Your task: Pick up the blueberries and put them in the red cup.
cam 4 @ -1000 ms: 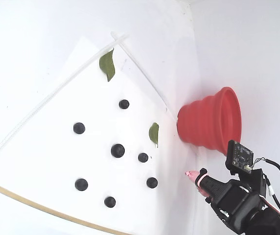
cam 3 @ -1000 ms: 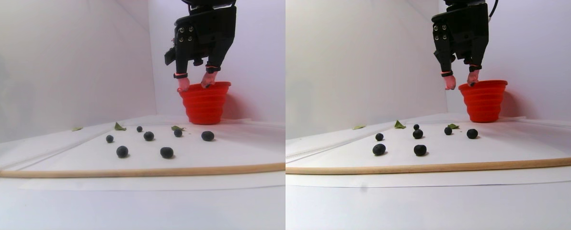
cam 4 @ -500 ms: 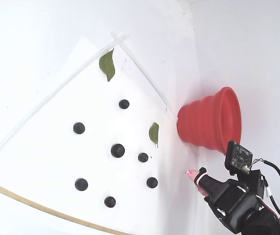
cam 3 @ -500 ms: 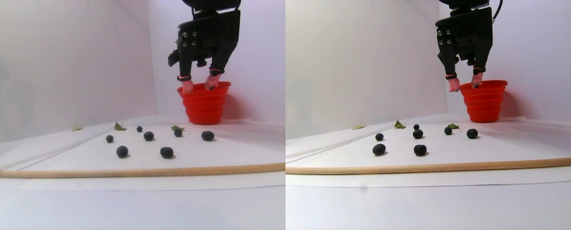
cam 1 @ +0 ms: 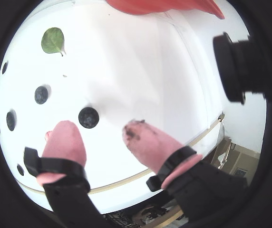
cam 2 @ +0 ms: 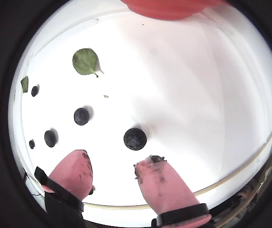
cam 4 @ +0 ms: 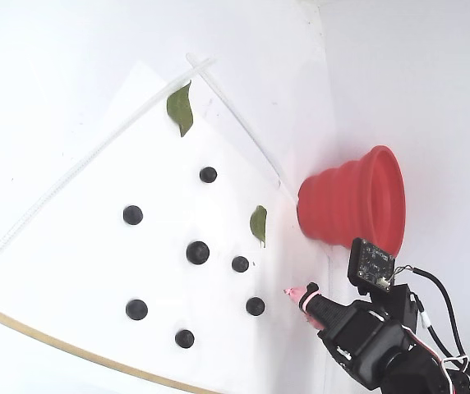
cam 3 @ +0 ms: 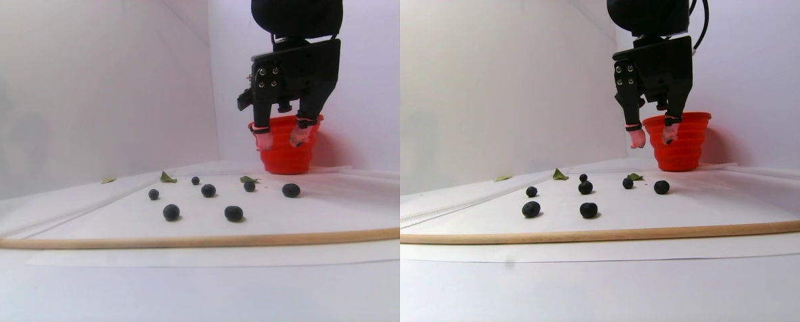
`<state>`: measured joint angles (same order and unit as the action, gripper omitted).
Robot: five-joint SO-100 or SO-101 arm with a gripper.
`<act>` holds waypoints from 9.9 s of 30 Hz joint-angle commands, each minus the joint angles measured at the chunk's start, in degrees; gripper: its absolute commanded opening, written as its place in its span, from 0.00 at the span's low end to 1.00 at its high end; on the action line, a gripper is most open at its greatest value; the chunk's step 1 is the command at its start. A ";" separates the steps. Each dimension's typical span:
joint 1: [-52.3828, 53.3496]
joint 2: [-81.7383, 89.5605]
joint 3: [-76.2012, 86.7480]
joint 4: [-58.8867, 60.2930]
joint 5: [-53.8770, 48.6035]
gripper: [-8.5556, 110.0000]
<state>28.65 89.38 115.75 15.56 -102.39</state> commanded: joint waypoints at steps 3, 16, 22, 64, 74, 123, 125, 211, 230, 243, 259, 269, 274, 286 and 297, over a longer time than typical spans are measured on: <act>1.23 -0.79 -0.97 -2.46 -0.09 0.23; 1.67 -5.54 -1.85 -5.45 0.09 0.23; 1.93 -7.65 -2.29 -7.03 0.18 0.23; 1.05 -15.82 -7.21 -11.60 3.52 0.23; 1.23 -17.31 -6.94 -12.83 3.52 0.22; 0.35 -0.44 -4.22 -3.87 0.97 0.18; 0.26 0.35 -4.75 -2.99 0.97 0.18; -0.35 -6.59 -41.75 2.11 -0.53 0.18; 0.18 -10.46 -43.77 -2.55 0.09 0.22; -1.67 -0.18 -34.28 -2.72 -0.35 0.22; -4.31 9.32 -21.62 -1.49 -0.62 0.22; -5.89 11.95 -15.56 0.53 0.35 0.22; -6.42 12.57 -13.10 0.79 0.79 0.22; -7.82 12.66 -7.82 0.97 1.23 0.22; -8.44 11.51 -5.10 0.70 1.41 0.22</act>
<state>21.27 92.46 111.45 16.35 -101.51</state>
